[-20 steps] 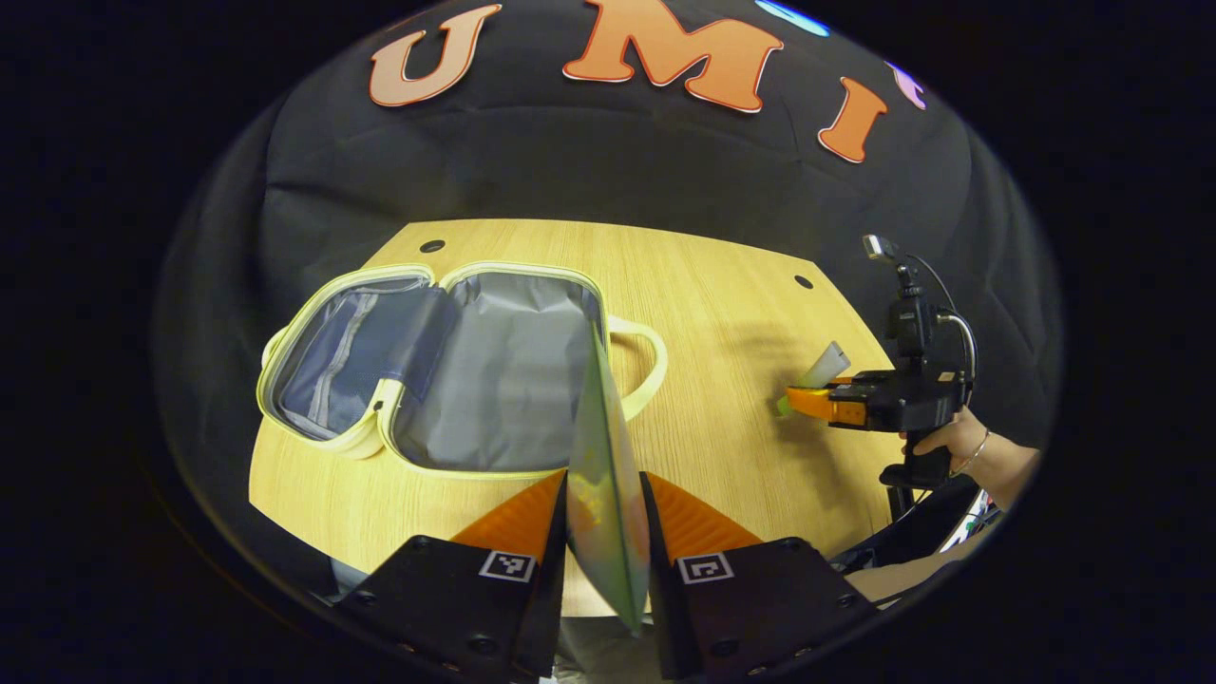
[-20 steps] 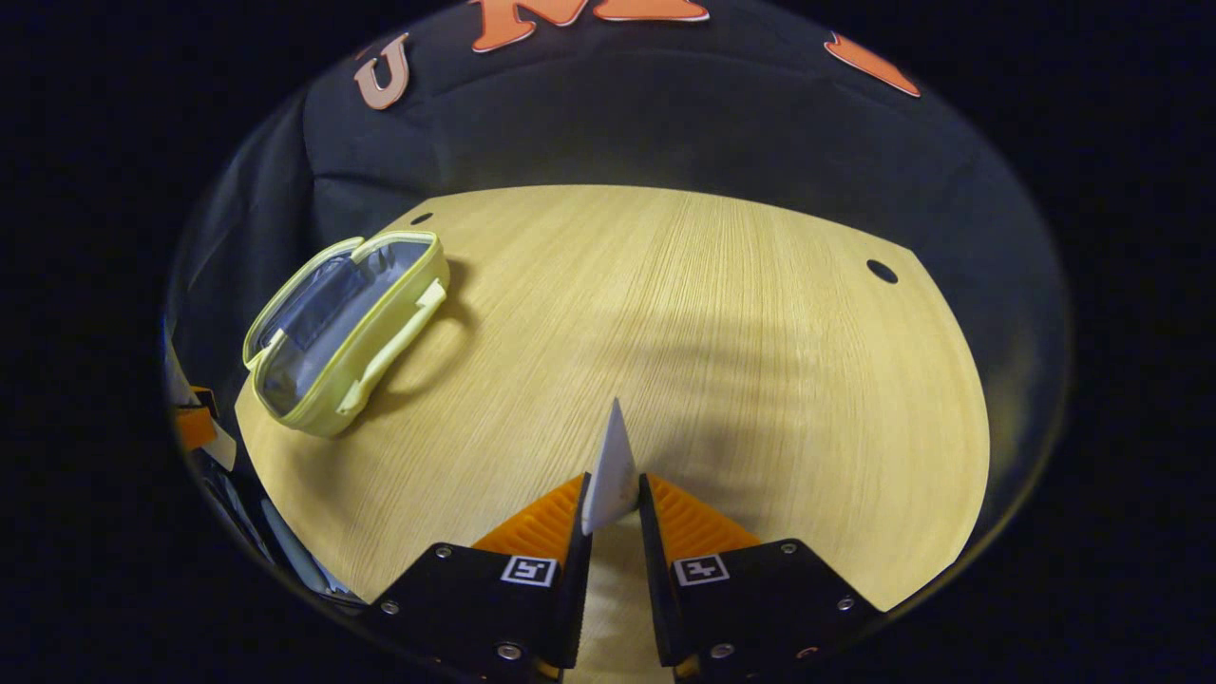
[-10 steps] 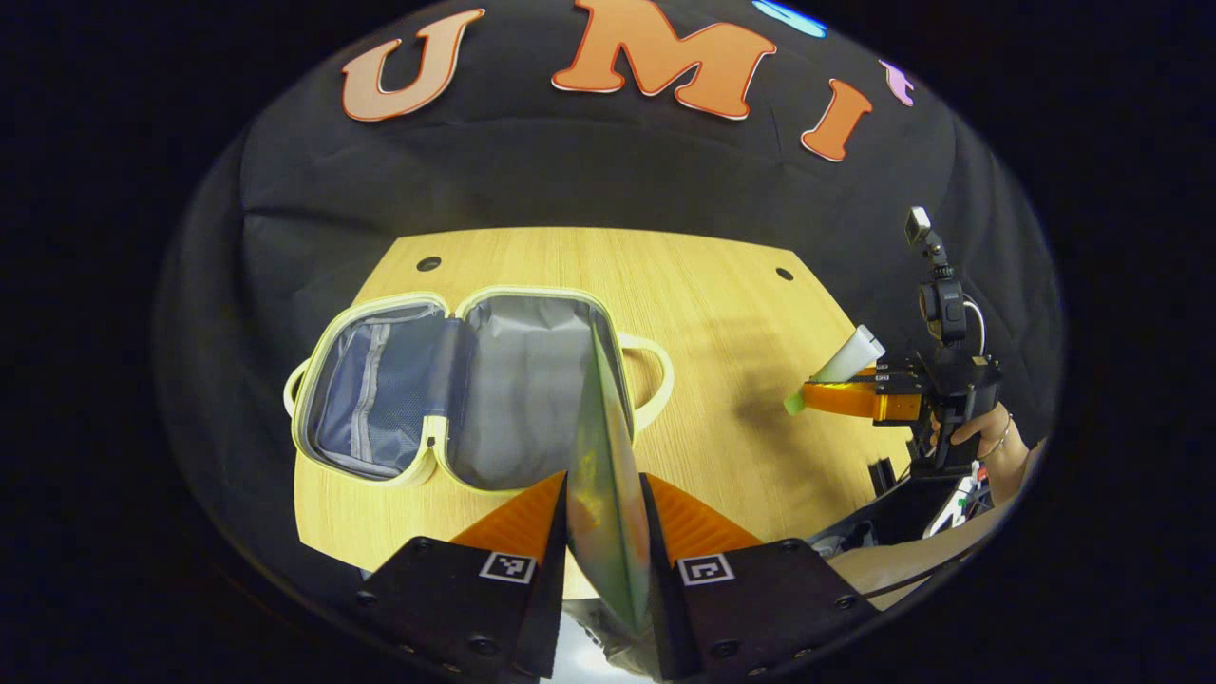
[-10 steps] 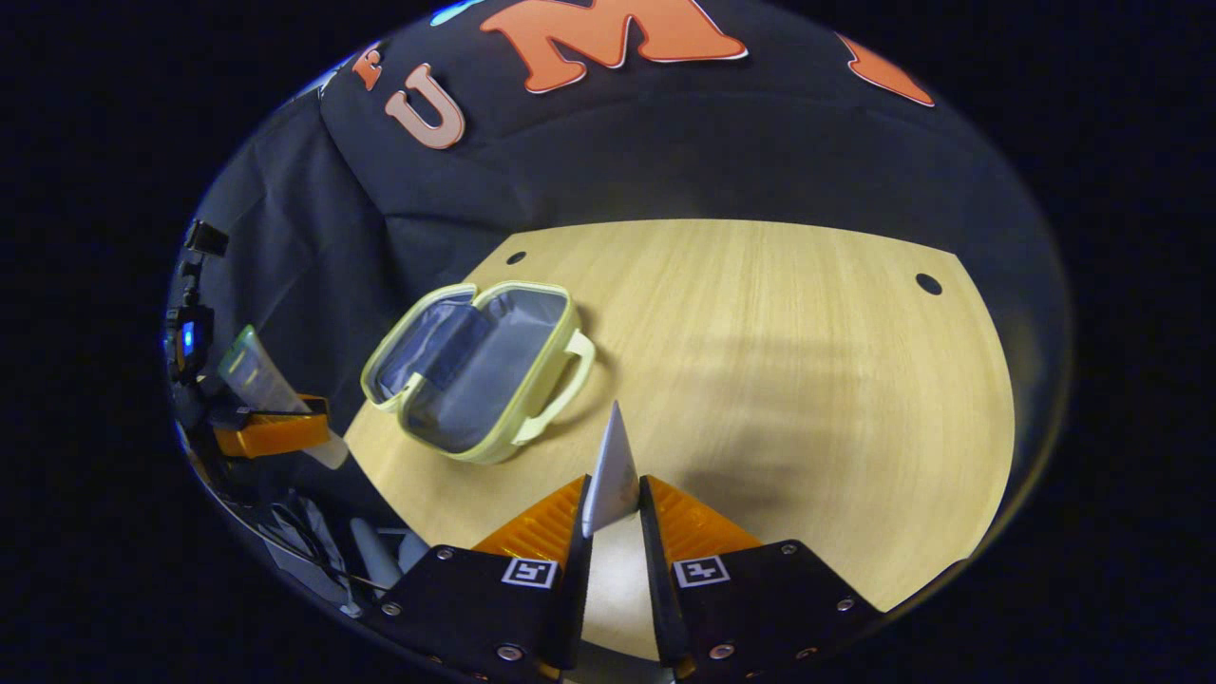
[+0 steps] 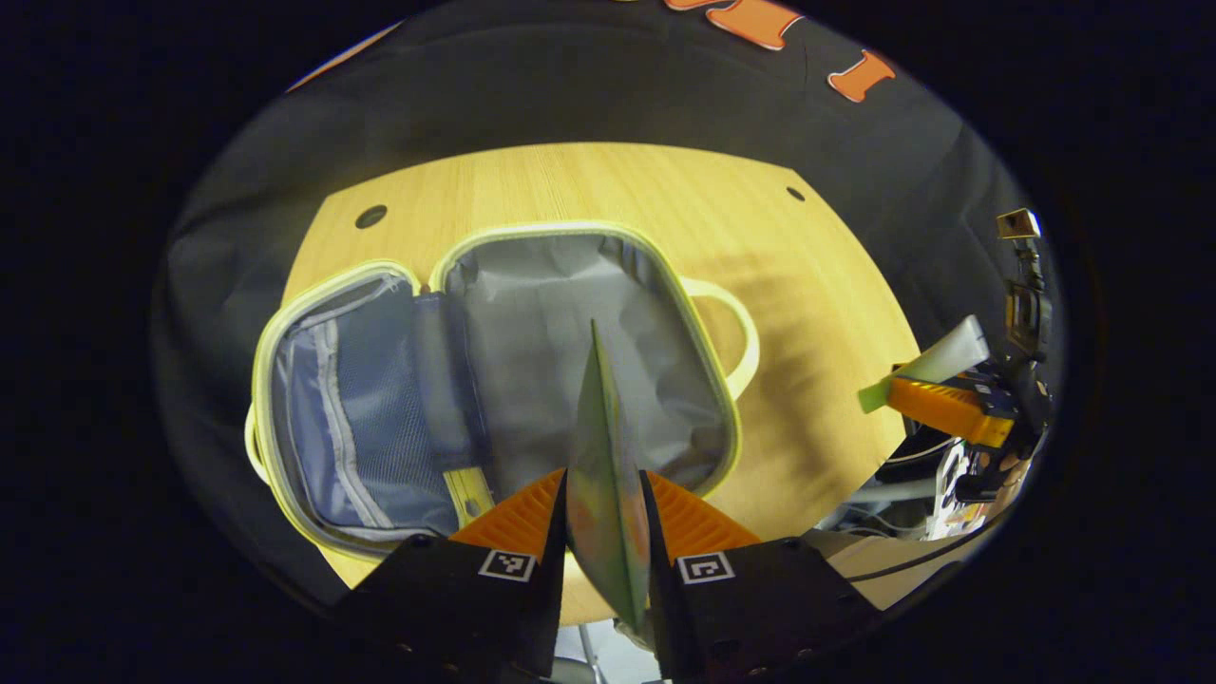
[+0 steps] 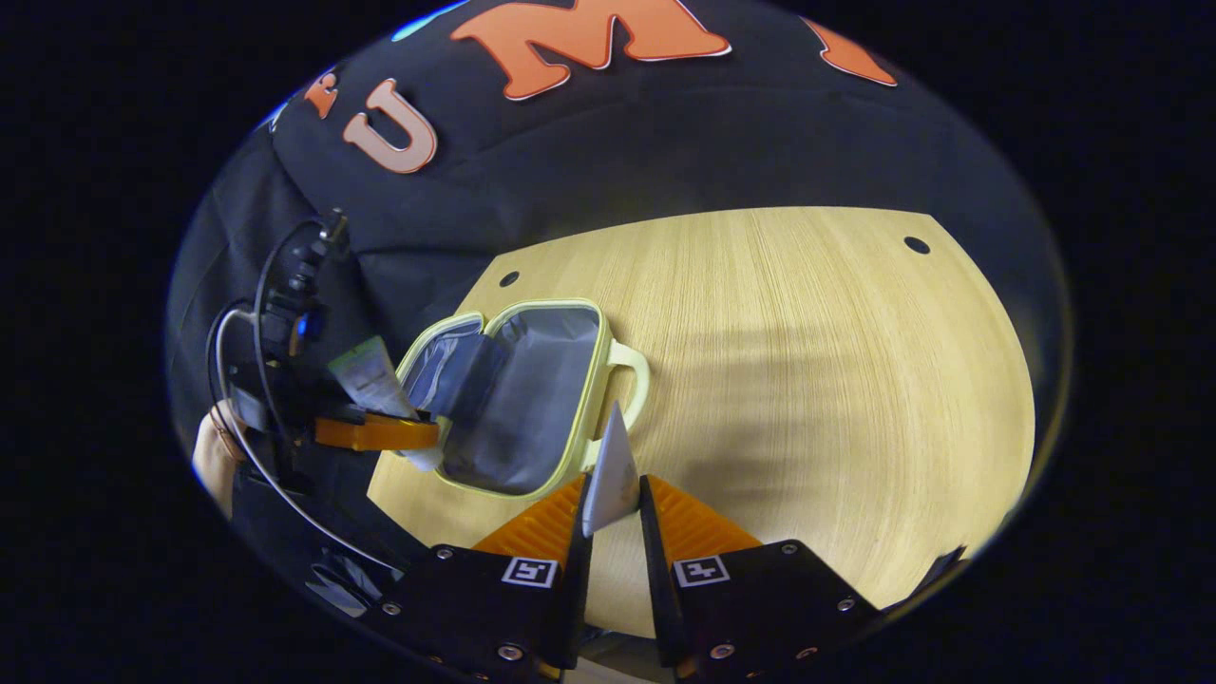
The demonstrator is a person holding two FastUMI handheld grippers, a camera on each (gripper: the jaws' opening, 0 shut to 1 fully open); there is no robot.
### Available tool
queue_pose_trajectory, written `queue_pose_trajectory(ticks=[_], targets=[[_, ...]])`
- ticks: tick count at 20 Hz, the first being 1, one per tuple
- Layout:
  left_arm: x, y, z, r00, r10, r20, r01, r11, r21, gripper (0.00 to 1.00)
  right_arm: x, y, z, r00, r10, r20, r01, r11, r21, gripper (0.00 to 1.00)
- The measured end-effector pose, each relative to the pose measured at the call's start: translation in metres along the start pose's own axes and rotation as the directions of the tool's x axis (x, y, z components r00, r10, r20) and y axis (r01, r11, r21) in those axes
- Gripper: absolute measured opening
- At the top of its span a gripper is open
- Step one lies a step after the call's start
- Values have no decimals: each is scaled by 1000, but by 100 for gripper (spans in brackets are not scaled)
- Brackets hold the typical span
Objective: First open the suitcase, pack the skin care products into it, and then close the suitcase.
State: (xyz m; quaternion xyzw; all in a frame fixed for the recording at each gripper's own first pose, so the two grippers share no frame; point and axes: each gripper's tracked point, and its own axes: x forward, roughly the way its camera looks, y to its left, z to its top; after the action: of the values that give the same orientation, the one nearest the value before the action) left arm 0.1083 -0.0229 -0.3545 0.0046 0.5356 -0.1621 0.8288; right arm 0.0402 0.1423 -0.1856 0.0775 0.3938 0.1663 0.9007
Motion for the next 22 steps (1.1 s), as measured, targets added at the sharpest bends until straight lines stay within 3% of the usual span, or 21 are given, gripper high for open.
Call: queue_pose_trajectory(ticks=[4, 9, 12, 19, 21, 22], targets=[[33, 9, 3, 994, 4, -105, 1, 999, 50, 40, 5, 11, 0, 998, -58, 11, 57, 996, 71, 31], [46, 3, 16, 993, -37, -112, 44, 997, 65, 43, 6, 20, -5, 996, -94, 2, 93, 989, 113, 31], [37, 0, 20, 994, -62, -93, 68, 995, 70, 99, 6, 26, -3, 996, -86, -5, 86, 988, 129, 30], [18, 18, 18, 994, -83, 72, 86, 996, -32, 98, 10, 53, 18, 999, -48, -16, 49, 997, 56, 31], [4, 29, 21, 986, -59, 158, 67, 997, -46, 98, 15, 68, 27, 999, -37, -35, 36, 999, -5, 30], [-7, 41, 23, 977, -9, 212, 22, 998, -57, 98, 20, 76, 32, 999, -29, -43, 27, 999, -37, 30]])
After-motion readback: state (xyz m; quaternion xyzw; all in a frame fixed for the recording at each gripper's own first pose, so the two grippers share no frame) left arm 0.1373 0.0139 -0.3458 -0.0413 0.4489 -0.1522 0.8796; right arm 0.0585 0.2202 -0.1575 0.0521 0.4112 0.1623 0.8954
